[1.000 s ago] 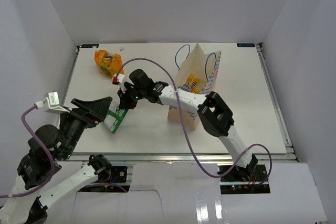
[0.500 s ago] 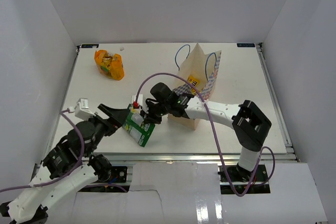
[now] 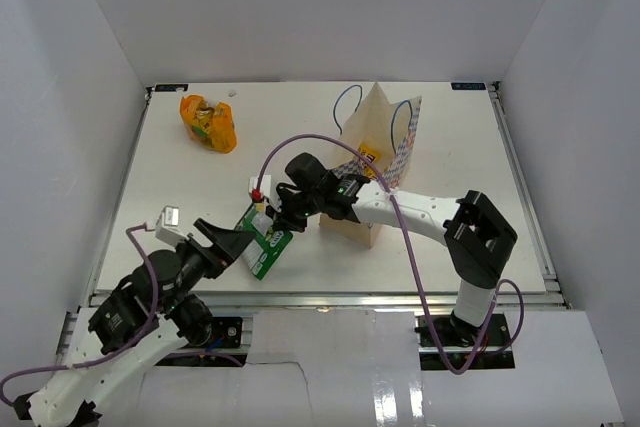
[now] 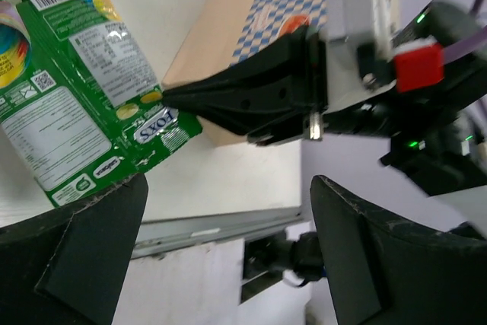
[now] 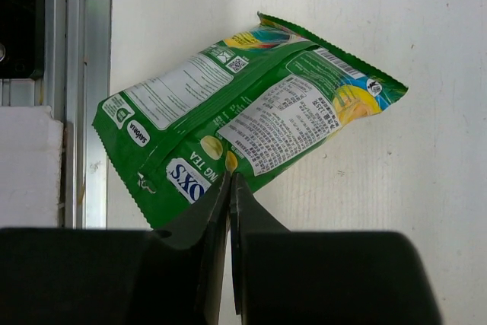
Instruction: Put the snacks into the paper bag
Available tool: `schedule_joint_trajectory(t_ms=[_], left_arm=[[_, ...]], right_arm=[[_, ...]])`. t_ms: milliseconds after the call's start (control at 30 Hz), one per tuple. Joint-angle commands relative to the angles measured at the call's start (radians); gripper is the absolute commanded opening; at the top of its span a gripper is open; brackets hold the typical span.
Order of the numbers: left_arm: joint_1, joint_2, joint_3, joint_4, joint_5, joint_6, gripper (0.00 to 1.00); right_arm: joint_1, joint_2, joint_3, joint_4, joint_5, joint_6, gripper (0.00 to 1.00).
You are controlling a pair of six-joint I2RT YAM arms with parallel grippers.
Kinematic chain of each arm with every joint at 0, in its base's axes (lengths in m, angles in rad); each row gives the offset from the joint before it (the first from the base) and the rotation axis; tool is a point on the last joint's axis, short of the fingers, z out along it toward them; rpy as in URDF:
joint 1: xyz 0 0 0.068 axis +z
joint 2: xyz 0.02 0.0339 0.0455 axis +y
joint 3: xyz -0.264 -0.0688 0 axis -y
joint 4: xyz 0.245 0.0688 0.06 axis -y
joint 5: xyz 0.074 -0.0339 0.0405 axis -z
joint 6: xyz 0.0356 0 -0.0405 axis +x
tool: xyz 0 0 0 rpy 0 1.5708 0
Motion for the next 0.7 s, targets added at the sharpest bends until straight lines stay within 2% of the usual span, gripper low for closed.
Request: schedule_joint_trajectory(t_ms=[0, 167, 233, 400, 567, 667], left_arm=[[0.0, -0.052, 0.021, -0.035, -0.125, -0.189, 0.98], [-0.001, 0.032, 0.031, -0.132, -0.113, -0.37, 0.98], [-0.001, 0.17, 0.059, -0.277, -0.087, -0.49, 0.98], [-0.001, 0.313, 0.086, -0.403, 0.002, -0.71, 0.98], [-0.001, 0.263, -0.016, -0.333, 0.005, -0.81, 0.98], [0.0, 0.196, -0.117, -0.225, -0.013, -0.85, 0.98]], right_arm=[[-0.007, -0.042, 0.022, 0.022, -0.021, -0.006, 0.08], [-0.011, -0.065, 0.037, 0.024, -0.031, -0.014, 0.08], [-0.023, -0.067, 0.06, 0.027, -0.031, -0.006, 0.08], [-0.039, -0.048, 0.104, 0.027, -0.032, 0.009, 0.08], [-0.045, -0.033, 0.126, 0.027, -0.041, 0.029, 0.08], [-0.048, -0.03, 0.132, 0.024, -0.052, 0.046, 0.08]])
